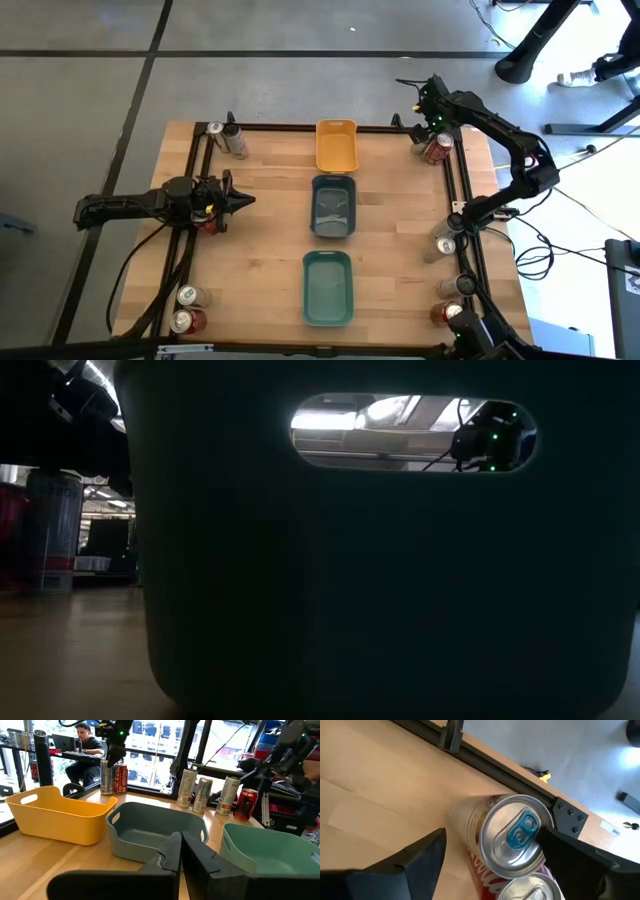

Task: Sort soda cans
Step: Put the top right blue soda can into the yellow bin

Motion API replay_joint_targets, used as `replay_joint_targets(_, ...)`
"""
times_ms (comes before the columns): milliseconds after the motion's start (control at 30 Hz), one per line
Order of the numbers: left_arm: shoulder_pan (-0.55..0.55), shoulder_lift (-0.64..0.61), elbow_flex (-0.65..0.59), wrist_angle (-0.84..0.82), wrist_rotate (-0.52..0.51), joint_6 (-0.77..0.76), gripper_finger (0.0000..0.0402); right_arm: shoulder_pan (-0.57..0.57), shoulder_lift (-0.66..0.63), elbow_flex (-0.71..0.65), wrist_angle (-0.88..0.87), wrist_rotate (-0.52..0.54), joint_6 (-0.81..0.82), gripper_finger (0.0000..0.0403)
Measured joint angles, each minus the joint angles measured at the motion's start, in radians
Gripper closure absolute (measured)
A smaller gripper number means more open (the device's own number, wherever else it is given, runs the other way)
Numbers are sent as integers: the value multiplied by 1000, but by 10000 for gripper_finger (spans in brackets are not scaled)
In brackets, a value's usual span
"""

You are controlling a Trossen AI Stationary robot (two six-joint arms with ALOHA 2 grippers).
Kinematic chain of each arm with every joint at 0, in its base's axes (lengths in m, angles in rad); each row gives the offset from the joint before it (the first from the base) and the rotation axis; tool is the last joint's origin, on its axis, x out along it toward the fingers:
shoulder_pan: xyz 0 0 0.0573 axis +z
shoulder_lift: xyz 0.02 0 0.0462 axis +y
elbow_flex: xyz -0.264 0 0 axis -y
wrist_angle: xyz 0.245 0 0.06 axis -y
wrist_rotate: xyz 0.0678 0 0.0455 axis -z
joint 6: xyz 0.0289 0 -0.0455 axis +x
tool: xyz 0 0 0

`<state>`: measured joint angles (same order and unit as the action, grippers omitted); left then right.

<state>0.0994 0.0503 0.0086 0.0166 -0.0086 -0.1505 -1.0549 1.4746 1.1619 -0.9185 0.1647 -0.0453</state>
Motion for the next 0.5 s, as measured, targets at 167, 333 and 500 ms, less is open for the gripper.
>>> replay_joint_targets(167, 0, 0, 0, 0, 0, -8, 396, 1, 2, 27, -16, -33, 1, 82)
replay_joint_targets(333, 0, 0, 0, 0, 0, -9, 396, 2, 2, 55, -30, -53, 1, 82)
replay_joint_targets(500, 0, 0, 0, 1, 0, -7, 396, 1, 2, 114, -49, -26, 20, 82)
